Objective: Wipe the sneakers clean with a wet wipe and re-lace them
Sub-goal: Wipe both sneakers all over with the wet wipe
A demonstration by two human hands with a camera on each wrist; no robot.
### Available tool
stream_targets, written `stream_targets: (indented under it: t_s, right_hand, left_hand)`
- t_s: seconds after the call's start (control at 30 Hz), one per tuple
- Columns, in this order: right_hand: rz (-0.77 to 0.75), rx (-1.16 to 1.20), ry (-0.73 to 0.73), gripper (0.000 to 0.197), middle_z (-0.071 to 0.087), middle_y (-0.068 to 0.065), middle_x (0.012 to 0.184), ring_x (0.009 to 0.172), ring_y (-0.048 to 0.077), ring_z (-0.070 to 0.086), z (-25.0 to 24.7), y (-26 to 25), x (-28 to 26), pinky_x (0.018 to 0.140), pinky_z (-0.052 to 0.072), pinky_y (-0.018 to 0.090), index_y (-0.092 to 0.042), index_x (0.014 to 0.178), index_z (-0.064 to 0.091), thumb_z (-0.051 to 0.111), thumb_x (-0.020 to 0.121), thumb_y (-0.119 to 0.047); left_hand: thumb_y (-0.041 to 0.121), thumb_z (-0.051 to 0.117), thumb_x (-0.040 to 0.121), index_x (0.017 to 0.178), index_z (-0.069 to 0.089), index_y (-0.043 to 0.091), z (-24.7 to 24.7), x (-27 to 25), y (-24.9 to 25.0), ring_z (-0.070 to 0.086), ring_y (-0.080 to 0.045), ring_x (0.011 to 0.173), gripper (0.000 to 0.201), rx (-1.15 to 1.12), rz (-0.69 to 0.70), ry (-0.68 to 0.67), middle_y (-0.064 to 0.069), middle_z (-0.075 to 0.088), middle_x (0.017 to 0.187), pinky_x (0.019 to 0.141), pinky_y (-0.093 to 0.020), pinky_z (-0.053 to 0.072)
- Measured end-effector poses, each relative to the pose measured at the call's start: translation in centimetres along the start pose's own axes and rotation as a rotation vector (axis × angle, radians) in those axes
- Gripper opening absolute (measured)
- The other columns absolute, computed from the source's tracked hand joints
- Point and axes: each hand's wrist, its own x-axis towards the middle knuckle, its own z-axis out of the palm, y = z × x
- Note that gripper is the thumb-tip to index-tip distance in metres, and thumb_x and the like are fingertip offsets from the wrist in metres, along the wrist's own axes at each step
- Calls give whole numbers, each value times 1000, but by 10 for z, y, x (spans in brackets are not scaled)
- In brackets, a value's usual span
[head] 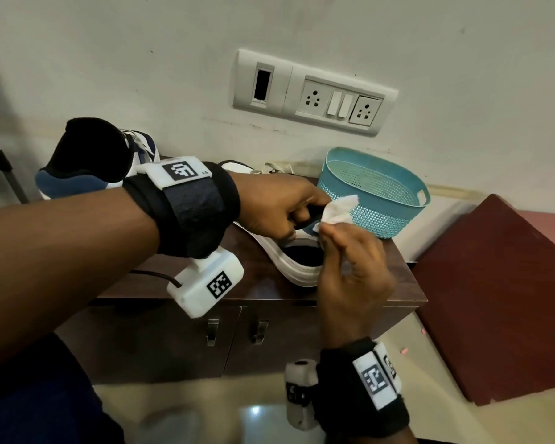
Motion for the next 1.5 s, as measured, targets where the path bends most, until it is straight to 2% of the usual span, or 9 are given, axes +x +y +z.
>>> stream_targets:
  t_s: [0.23, 0.37, 0.5, 0.67, 0.9, 1.03, 1.2, 1.33, 1.5]
  right_hand:
    - [161, 118, 57, 18, 73, 7, 97, 95, 16, 69, -4, 26, 6, 86, 56, 42, -3, 97, 77, 70, 88, 10]
    - [-45, 96, -81, 14, 73, 7, 99, 98, 25, 67, -8, 12, -10, 91, 51, 33, -3, 95, 78, 69, 90, 6]
    - [166, 188, -20, 23, 72, 6, 97, 96, 22, 68, -8, 36, 2, 86, 56, 46, -7, 94, 75, 66, 88, 13]
    - [-43, 141, -124, 17, 72, 7, 96, 96, 26, 67, -15, 22, -5, 87, 52, 36, -4, 89, 77, 66, 88, 10]
    - [404, 309, 10, 37, 70, 5, 89, 86, 9, 67, -22, 44, 6, 82, 55, 35, -21, 90, 71, 66, 87, 16]
    - [332, 440, 19, 37, 61, 15, 106, 97, 9, 62, -20, 20, 8, 87, 52, 19, -4, 122, 64, 67, 89, 14]
    - [252, 258, -31, 28, 67, 9, 121, 116, 16, 64, -14, 28, -5, 98, 55, 45, -10, 117, 72, 74, 90, -2]
    - [122, 186, -123, 26, 52, 16, 149, 136, 25, 53, -23, 37, -6, 109, 45, 32, -8, 114, 74, 75, 88, -4]
    - [32, 100, -117, 23, 72, 13, 112, 108, 23, 69, -27, 38, -6, 95, 56, 39, -1, 112, 75, 74, 90, -4]
  left_hand:
    - [-5, 67, 85, 131, 53, 20, 3, 3, 0, 39, -10, 57, 54, -11, -48, 37, 4, 41, 63, 59, -27, 41]
    - [-3, 65, 87, 130, 53, 23, 3, -1, 0, 38, -7, 56, 52, 13, -39, 51, 5, 41, 65, 57, -21, 39]
    - [-5, 64, 86, 132, 51, 22, 4, 0, 2, 38, -6, 54, 55, 13, -51, 65, 6, 42, 64, 55, -17, 39]
    - [-3, 65, 88, 131, 51, 21, 3, -2, 1, 38, -6, 54, 51, 19, -55, 63, 6, 42, 63, 57, -19, 39]
    - [-2, 65, 89, 133, 51, 23, 4, -4, 3, 39, -4, 56, 53, 38, -63, 80, 8, 43, 65, 58, -17, 39]
    - [-2, 66, 87, 135, 50, 21, 4, -3, 3, 40, -4, 54, 55, 29, -66, 70, 10, 42, 61, 56, -16, 39]
    - [-2, 65, 88, 135, 50, 21, 4, -4, 3, 41, -3, 54, 55, 31, -70, 71, 10, 42, 60, 55, -14, 38]
    - [-2, 65, 88, 135, 50, 21, 4, -3, 4, 40, -3, 52, 54, 25, -65, 70, 10, 41, 60, 54, -13, 38]
    - [-2, 66, 87, 133, 51, 22, 3, -3, 4, 40, -4, 53, 54, 24, -64, 68, 9, 43, 62, 54, -13, 38]
